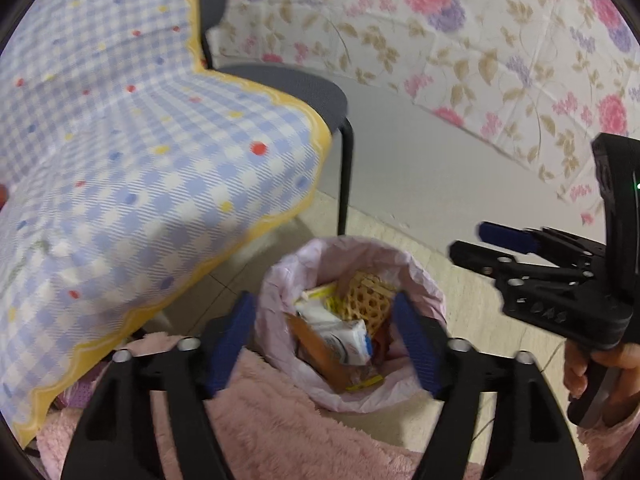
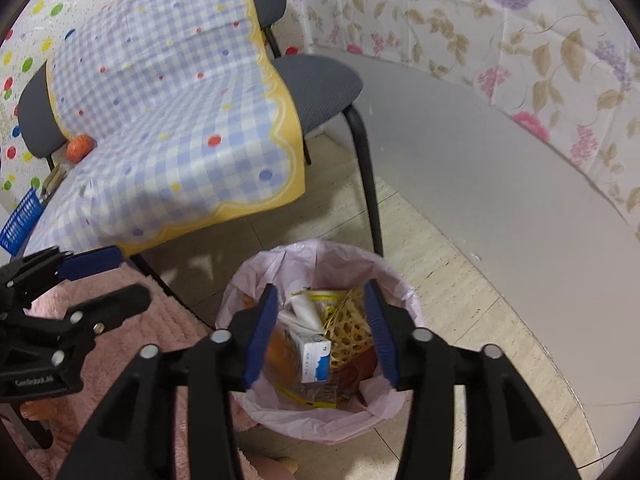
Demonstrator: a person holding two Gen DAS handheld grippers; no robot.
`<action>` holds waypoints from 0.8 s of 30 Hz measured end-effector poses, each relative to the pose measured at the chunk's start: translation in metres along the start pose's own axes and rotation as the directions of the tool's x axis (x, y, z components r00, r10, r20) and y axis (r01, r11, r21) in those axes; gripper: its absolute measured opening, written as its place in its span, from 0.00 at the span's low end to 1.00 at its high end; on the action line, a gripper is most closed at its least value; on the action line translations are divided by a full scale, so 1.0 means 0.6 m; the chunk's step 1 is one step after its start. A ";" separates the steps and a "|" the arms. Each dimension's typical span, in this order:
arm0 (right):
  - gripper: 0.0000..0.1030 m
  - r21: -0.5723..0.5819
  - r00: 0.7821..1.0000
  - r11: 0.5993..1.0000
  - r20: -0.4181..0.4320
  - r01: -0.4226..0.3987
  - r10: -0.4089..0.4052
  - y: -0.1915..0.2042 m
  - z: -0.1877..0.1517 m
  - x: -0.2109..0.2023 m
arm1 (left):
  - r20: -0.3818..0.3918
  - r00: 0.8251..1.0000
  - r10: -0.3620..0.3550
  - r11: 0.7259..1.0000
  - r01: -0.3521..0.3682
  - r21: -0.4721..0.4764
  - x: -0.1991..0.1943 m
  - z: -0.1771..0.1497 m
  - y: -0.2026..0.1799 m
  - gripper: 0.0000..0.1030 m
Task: Collect trash
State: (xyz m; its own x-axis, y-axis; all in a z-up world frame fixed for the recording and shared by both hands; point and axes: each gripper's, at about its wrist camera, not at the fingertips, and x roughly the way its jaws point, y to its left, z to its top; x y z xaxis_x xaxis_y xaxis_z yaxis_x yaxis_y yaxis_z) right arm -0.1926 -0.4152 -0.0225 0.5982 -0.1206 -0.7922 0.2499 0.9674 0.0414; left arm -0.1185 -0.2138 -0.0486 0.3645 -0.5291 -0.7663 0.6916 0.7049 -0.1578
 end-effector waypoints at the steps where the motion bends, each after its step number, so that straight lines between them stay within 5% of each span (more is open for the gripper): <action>1: 0.64 0.002 1.000 1.000 0.014 -0.002 0.002 0.002 0.004 -0.015 | 0.017 1.000 0.013 1.000 -0.012 -0.015 -0.014 -0.001 0.007 0.76; 2: 0.69 0.001 1.000 1.000 0.025 -0.004 0.004 0.004 0.006 -0.026 | 0.025 0.999 0.024 0.999 -0.023 -0.025 -0.022 -0.001 0.011 0.83; 6: 0.95 -0.021 0.996 1.000 0.083 -0.009 0.011 0.033 0.020 -0.076 | 0.071 0.993 0.093 0.995 -0.089 -0.053 -0.072 -0.002 0.032 0.87; 14: 0.95 -0.127 0.984 0.988 0.141 -0.087 0.105 0.128 0.060 -0.125 | 0.121 0.956 0.269 0.958 -0.252 -0.141 -0.169 -0.004 0.086 0.91; 24: 0.95 -0.249 0.971 0.961 0.173 -0.120 0.166 0.233 0.108 -0.153 | 0.128 0.906 0.403 0.892 -0.359 -0.274 -0.268 -0.014 0.153 0.91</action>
State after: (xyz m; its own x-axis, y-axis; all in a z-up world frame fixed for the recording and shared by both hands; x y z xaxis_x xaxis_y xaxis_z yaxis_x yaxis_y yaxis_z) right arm -0.1633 -0.2830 0.0952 0.7542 0.0052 -0.6566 -0.0214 0.9996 -0.0167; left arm -0.1187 -0.0600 0.0547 0.6888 -0.2553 -0.6785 0.3152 0.9483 -0.0368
